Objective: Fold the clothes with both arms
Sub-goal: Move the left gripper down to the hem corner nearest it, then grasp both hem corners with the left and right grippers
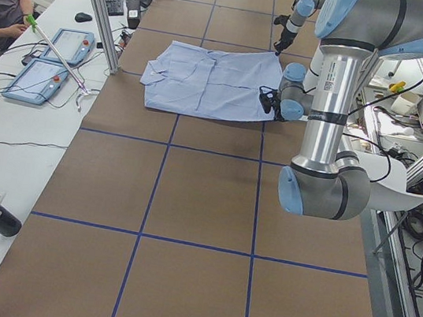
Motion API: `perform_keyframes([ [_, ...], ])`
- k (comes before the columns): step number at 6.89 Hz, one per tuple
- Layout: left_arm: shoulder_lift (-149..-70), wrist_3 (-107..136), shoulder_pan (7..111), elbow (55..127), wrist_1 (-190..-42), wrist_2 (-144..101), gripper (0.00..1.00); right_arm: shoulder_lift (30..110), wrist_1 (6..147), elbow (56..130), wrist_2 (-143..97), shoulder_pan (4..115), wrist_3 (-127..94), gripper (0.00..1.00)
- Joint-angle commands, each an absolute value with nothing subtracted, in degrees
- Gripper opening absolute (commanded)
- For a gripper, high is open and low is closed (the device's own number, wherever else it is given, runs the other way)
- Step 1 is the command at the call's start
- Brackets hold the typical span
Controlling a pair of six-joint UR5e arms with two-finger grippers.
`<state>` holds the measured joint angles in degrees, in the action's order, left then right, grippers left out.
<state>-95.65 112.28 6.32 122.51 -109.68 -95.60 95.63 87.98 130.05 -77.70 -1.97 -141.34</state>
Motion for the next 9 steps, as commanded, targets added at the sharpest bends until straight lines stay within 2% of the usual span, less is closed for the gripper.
perform_keyframes([
  [1,-95.45,112.32,6.5,125.05,-109.86,-95.8,0.0,97.11,88.07,133.22,-77.7,-1.76,-141.33,0.0],
  [3,-95.71,112.85,7.2,128.3,-109.69,-100.62,0.0,97.39,87.98,136.04,-78.04,1.91,-140.98,0.0],
  [5,-96.59,112.76,13.67,130.52,-109.69,-102.99,0.0,96.16,88.07,136.41,-80.06,7.97,-140.8,0.0],
  [7,-98.52,112.15,22.54,130.08,-109.86,-108.06,0.0,90.56,90.07,136.32,-79.98,14.99,-140.89,0.0],
  [9,-98.61,112.15,30.9,129.73,-109.95,-116.6,0.0,80.22,103.46,135.97,-79.72,18.62,-141.41,0.0],
])
